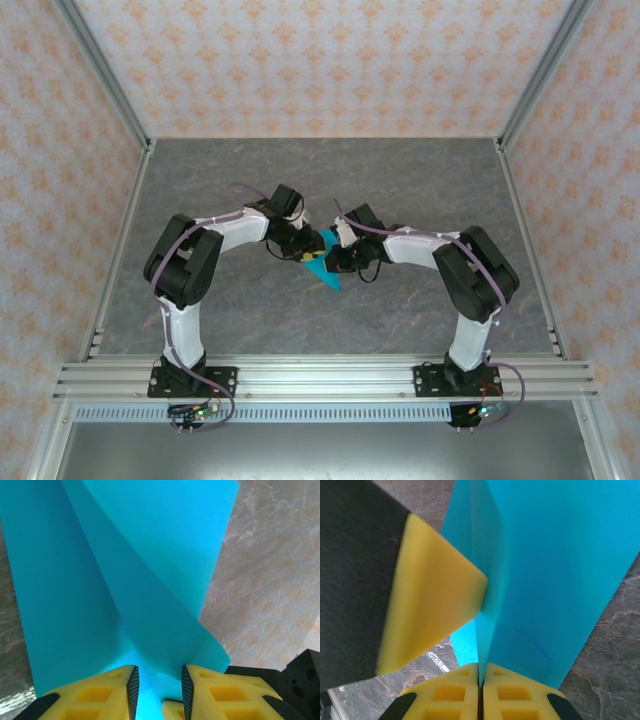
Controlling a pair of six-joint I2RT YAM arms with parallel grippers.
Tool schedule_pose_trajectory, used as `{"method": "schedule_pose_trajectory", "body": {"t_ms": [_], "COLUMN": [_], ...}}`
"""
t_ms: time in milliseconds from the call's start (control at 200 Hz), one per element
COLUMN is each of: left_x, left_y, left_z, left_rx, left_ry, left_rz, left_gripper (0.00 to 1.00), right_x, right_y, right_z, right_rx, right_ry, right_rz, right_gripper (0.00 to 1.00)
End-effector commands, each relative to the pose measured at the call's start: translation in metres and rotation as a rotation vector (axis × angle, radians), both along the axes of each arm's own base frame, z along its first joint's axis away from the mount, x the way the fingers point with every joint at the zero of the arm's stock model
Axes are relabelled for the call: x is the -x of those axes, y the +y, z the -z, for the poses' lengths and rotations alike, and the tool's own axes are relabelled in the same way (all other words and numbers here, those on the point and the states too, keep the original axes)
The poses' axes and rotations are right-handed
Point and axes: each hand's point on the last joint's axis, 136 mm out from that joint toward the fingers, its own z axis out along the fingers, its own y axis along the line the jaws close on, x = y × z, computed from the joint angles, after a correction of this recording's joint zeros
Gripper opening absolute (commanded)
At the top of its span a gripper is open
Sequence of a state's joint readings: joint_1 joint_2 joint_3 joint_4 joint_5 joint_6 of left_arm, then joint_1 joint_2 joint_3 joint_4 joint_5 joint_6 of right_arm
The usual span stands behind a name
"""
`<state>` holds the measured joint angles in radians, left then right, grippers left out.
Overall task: Fold a paper plane with a square sheet of paper (fold left side to right side)
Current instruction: Fourth fold the wing at the center of the table.
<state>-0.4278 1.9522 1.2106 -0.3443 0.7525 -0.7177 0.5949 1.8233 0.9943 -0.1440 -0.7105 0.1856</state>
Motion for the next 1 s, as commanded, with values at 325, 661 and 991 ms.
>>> {"method": "schedule_pose_trajectory", "body": {"t_ms": [325, 661, 991], "left_x": [-0.001, 0.002, 0.0], "left_y": [0.0, 0.003, 0.003], "left_z": [0.015, 0.022, 0.02], "left_rx": [-0.03, -0.048, -0.042], "left_ry": [0.025, 0.039, 0.032], "left_rz": [-0.005, -0.007, -0.011], "left_gripper": [0.31, 0.31, 0.31], "right_x": [-0.003, -0.018, -0.034], "right_y": [0.0, -0.008, -0.009], "right_z": [-0.002, -0.042, -0.031], "right_rx": [-0.02, -0.122, -0.207], "right_ry": [0.001, -0.037, 0.078], "right_rz": [0.016, 0.078, 0.174], "right_gripper": [0.19, 0.31, 0.32]}}
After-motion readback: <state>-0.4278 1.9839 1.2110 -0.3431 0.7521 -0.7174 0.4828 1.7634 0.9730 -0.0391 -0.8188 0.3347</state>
